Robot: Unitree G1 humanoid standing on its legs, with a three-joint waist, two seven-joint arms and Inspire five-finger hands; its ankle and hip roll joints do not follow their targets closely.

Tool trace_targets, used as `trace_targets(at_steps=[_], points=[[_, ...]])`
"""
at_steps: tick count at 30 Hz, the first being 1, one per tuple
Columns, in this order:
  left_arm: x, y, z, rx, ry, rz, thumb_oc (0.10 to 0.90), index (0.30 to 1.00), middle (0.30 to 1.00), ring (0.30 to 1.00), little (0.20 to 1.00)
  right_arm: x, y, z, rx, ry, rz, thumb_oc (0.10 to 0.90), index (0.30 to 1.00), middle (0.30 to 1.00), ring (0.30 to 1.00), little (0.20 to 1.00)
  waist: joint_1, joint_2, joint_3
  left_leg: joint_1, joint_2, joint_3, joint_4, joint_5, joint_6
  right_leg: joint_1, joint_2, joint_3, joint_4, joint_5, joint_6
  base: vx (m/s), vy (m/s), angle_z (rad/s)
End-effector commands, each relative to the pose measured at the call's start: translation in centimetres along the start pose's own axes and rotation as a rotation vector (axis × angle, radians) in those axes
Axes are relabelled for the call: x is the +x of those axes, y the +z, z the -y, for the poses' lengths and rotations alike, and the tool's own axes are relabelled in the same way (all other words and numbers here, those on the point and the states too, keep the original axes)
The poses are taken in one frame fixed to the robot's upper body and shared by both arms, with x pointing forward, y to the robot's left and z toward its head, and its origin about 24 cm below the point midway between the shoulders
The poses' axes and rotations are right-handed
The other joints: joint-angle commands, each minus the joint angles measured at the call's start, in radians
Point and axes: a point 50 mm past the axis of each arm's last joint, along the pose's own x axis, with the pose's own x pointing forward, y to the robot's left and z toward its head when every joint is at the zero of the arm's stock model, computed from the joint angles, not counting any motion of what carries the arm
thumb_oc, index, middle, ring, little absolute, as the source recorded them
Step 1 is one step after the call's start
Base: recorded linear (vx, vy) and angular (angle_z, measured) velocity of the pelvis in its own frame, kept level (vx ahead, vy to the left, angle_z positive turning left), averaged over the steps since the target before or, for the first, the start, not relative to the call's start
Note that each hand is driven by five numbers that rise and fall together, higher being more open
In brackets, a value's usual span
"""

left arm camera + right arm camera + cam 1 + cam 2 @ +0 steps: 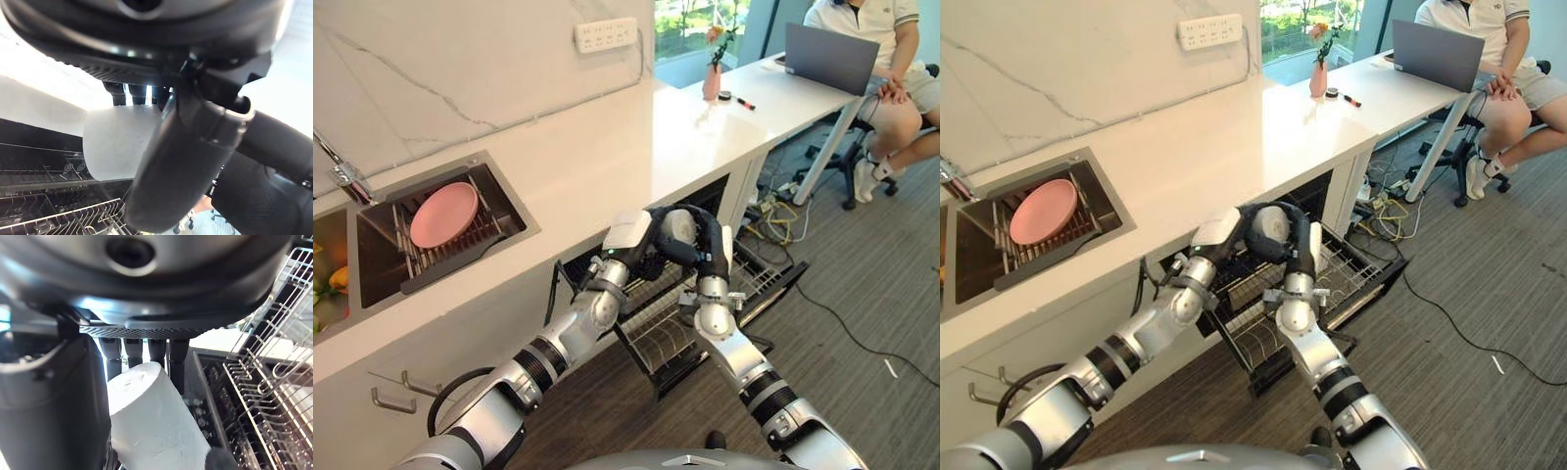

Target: Place the dishes in the dishwasher.

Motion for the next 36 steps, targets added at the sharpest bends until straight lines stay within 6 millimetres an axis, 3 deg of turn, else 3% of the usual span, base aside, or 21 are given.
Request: trace_targets(at_steps=[1,4,9,12,17,23,24,26,31,36], points=[[2.6,9.1,-2.2,0.036,0.065,0.466,0.800,0.900,0.900,0.900,0.900,4.2,6.3,-0.7,0.054,-0.089,0.190,0.400,0.300,0.300,0.300,0.300,0.010,-0.044,-0.019,0.004,-0.025,0.007,0.003,-0.033,0.023,0.111,-0.019,-0.004,0.026,-0.160,0.043,-0.01,0.006,0.04],[1.3,8.2,-3.0,-0.007,0.017,0.471,0.800,0.900,0.900,0.900,0.900,4.8,4.9,0.6,0.019,-0.120,0.133,0.400,0.300,0.300,0.300,0.300,0.028,-0.045,-0.011,-0.006,-0.025,-0.008,0.003,-0.030,0.021,0.112,-0.019,-0.019,0.030,-0.163,0.039,0.00,-0.002,0.16],[0.4,7.2,-3.6,-0.031,-0.006,0.451,0.800,0.900,0.900,0.900,0.900,4.5,3.4,0.8,-0.014,-0.098,0.070,0.400,0.300,0.300,0.300,0.300,0.039,-0.045,-0.008,-0.011,-0.027,-0.015,0.003,-0.028,0.021,0.112,-0.020,-0.027,0.032,-0.164,0.040,0.00,0.004,0.10],[-1.0,5.1,-3.9,-0.039,-0.036,0.390,0.800,0.900,0.900,0.900,0.900,3.7,0.8,0.5,-0.069,-0.031,-0.024,0.400,0.300,0.300,0.300,0.300,0.056,-0.046,-0.002,-0.016,-0.029,-0.023,0.003,-0.027,0.020,0.111,-0.021,-0.038,0.034,-0.164,0.042,0.01,0.006,0.03],[-3.1,2.5,-3.2,-0.087,-0.085,0.296,0.800,0.900,0.900,0.900,0.900,4.2,-0.2,1.1,-0.168,-0.001,-0.046,0.400,0.300,0.300,0.300,0.300,0.094,-0.056,0.012,-0.043,-0.031,-0.048,0.003,-0.015,0.016,0.106,-0.023,-0.066,0.036,-0.164,0.041,-0.01,-0.002,0.12],[-7.4,-2.9,-1.5,-0.349,-0.167,0.004,0.800,0.900,0.900,0.900,0.900,5.5,-1.2,4.3,-0.322,-0.043,-0.083,0.400,0.300,0.300,0.300,0.300,0.164,-0.071,0.035,-0.094,-0.038,-0.103,0.003,0.003,0.007,0.102,-0.023,-0.126,0.035,-0.168,0.036,-0.01,-0.021,0.38],[-7.4,-2.9,-1.5,-0.350,-0.167,0.004,0.800,0.900,0.900,0.900,0.900,5.5,-1.2,4.3,-0.323,-0.043,-0.082,0.400,0.300,0.300,0.300,0.300,0.161,-0.071,0.033,-0.099,-0.040,-0.105,0.003,0.008,0.009,0.099,-0.024,-0.129,0.034,-0.164,0.036,0.01,-0.025,0.34],[-9.9,-5.7,-1.0,-0.488,-0.167,-0.159,0.800,0.900,0.900,0.900,0.900,5.6,-2.5,6.3,-0.395,-0.055,-0.140,0.400,0.300,0.300,0.300,0.300,0.189,-0.076,0.041,-0.115,-0.042,-0.129,0.003,0.012,0.004,0.103,-0.022,-0.156,0.034,-0.168,0.034,0.01,-0.023,0.30],[-13.5,-9.0,-0.7,-0.530,-0.152,-0.355,0.800,0.900,0.900,0.900,0.900,4.4,-5.1,7.8,-0.514,0.007,-0.233,0.400,0.300,0.300,0.300,0.300,0.215,-0.081,0.065,-0.155,-0.046,-0.151,0.003,0.027,0.005,0.081,-0.024,-0.178,0.038,-0.169,0.036,-0.03,-0.002,0.28],[-15.2,-10.5,-1.0,-0.500,-0.131,-0.432,0.800,0.900,0.900,0.900,0.900,3.0,-7.8,8.2,-0.643,0.091,-0.339,0.400,0.300,0.300,0.300,0.300,0.250,-0.074,0.108,-0.212,-0.049,-0.177,0.004,0.049,0.000,0.049,-0.029,-0.206,0.037,-0.164,0.037,-0.06,-0.001,0.15]])
